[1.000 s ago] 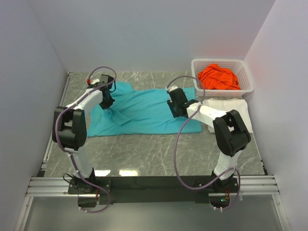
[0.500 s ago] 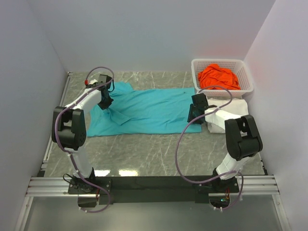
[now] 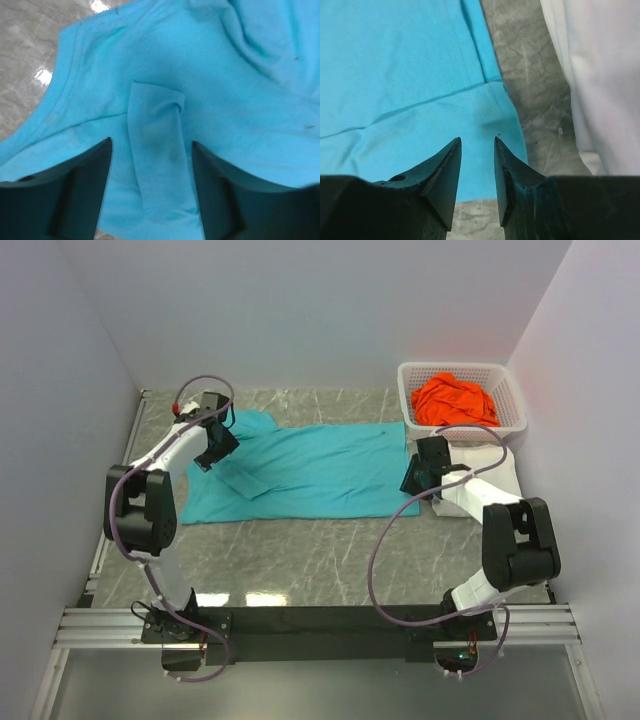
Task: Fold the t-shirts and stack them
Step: Fold the tshirt
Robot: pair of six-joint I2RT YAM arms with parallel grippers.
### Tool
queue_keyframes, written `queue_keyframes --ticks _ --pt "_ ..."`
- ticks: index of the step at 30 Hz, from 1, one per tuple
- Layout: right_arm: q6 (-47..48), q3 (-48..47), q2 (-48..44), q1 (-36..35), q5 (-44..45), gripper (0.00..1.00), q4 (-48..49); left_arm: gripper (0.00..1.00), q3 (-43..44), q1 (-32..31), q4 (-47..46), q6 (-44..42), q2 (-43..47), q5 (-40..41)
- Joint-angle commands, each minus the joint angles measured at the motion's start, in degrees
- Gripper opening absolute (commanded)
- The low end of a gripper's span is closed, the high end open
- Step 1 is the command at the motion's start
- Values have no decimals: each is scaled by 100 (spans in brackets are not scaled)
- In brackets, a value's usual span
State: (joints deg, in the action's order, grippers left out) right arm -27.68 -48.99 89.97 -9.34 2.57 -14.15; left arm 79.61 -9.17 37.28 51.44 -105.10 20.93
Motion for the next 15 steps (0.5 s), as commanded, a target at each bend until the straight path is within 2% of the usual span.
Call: queue_keyframes --ticks 1,3,5,8,11,15 --pt "-97 -58 -471 20 77 40 -61 72 213 73 25 -64 796 210" --pt "-150 3 -603 29 33 40 -88 81 38 134 148 -73 1025 262" --pt "-246 74 -683 29 -89 40 -105 82 -199 196 218 -47 1403 280" --pt "-361 301 -770 29 -413 40 -1 80 -1259 424 228 129 2027 280" --pt "-457 486 -788 38 -748 39 132 73 -2200 643 -18 244 2590 158" --pt "-554 628 -745 99 -916 37 246 56 -2915 837 -221 366 2802 52"
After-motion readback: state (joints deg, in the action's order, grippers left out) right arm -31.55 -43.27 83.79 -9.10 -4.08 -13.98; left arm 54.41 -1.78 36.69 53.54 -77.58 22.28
